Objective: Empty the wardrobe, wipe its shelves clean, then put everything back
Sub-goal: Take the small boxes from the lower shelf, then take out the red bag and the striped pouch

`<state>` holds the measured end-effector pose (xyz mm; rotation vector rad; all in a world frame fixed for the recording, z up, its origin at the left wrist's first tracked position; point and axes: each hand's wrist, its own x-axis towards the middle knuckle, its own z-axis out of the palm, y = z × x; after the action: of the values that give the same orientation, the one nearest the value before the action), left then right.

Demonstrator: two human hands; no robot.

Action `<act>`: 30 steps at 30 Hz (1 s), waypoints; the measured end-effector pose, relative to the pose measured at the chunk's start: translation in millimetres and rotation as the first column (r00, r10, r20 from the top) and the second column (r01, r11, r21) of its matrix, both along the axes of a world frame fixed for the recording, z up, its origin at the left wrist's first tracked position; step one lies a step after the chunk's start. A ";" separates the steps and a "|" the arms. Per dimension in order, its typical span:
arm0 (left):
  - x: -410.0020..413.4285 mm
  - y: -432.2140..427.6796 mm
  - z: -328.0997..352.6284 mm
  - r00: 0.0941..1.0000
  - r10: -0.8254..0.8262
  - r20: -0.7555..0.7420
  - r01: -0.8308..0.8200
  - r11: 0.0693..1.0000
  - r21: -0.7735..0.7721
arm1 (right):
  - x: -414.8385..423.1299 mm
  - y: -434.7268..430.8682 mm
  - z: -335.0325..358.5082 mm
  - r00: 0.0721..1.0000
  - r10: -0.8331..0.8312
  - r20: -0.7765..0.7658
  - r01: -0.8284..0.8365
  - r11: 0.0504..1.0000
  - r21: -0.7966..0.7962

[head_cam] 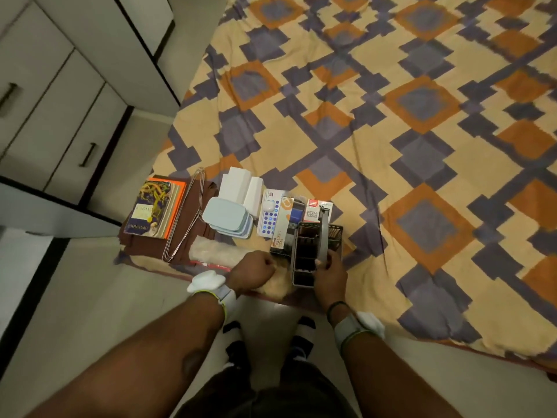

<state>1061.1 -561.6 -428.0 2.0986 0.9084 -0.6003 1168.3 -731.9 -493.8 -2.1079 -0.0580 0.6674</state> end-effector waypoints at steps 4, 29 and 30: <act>8.0 -5.7 -3.5 1.000 0.022 -0.005 -0.022 1.000 -0.017 | 10.4 2.5 -28.9 0.994 0.029 -0.104 -0.034 0.998 -0.052; -105.7 5.2 1.2 0.965 0.259 0.042 -0.254 0.963 -0.091 | -29.6 19.1 -18.2 0.971 0.198 0.131 -0.116 0.877 -0.467; -105.5 7.1 1.1 0.966 0.257 0.034 -0.254 0.963 -0.086 | -31.2 22.0 -12.6 0.966 0.209 0.155 -0.093 0.835 -0.542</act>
<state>955.6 -554.6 -426.9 1.8756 1.0898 -0.4459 1137.1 -709.9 -506.4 -2.7345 -0.1768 0.5967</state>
